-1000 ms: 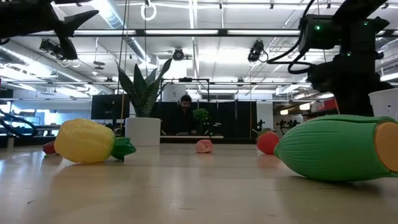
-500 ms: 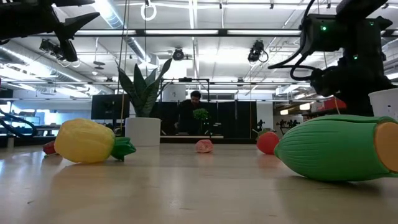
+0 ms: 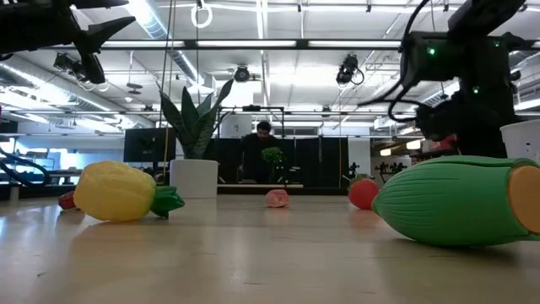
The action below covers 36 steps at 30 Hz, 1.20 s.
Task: Pick and placing Produce into tupperware
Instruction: Put the right red strawberry into the white basket
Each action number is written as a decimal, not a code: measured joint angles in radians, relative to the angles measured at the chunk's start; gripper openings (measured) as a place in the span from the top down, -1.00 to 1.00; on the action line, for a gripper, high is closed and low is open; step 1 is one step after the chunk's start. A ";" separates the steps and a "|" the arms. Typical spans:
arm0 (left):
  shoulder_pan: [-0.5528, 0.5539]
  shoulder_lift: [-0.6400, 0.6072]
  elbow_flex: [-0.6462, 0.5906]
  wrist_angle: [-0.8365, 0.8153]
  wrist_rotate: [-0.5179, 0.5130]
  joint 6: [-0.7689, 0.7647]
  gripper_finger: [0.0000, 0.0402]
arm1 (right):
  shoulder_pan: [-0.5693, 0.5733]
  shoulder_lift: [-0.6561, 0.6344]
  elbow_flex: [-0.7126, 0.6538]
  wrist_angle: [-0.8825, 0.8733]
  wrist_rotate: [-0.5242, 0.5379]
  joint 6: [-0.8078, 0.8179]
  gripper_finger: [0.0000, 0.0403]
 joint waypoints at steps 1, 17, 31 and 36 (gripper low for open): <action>0.000 0.000 0.000 0.000 0.000 0.000 0.45 | 0.000 0.012 -0.004 -0.003 -0.002 0.001 -0.09; 0.000 0.000 0.000 0.000 0.000 -0.001 0.45 | -0.001 0.031 -0.003 0.033 0.025 0.035 -0.01; 0.000 0.000 0.000 0.000 0.000 0.001 0.45 | -0.001 0.031 -0.003 0.032 0.054 0.073 0.41; 0.000 0.000 0.000 0.000 0.000 0.001 0.45 | -0.001 0.031 -0.003 0.032 0.058 0.078 0.74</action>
